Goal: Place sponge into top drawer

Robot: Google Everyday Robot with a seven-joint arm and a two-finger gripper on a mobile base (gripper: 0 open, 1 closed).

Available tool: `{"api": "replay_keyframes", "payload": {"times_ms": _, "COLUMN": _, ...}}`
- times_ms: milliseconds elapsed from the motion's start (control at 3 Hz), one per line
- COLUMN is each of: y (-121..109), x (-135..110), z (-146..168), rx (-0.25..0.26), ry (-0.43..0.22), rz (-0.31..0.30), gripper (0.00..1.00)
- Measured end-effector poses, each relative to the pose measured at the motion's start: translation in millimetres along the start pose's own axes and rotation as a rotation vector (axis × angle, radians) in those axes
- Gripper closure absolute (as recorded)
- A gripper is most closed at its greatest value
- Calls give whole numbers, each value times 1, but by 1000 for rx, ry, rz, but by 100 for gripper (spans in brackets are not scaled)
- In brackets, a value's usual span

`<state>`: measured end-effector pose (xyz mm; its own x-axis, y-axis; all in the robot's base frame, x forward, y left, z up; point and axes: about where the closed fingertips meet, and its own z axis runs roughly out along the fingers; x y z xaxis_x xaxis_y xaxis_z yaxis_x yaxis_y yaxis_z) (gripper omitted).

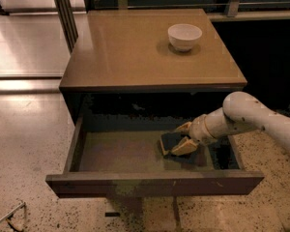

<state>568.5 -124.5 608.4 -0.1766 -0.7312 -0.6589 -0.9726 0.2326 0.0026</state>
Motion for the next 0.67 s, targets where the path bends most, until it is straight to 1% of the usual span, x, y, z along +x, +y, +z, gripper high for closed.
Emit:
{"api": "replay_keyframes", "payload": {"times_ms": 333, "y": 0, "x": 0, "z": 0, "rx": -1, "ry": 0, "rz": 0, "gripper": 0}}
{"api": "replay_keyframes", "payload": {"times_ms": 667, "y": 0, "x": 0, "z": 0, "rx": -1, "ry": 0, "rz": 0, "gripper": 0}}
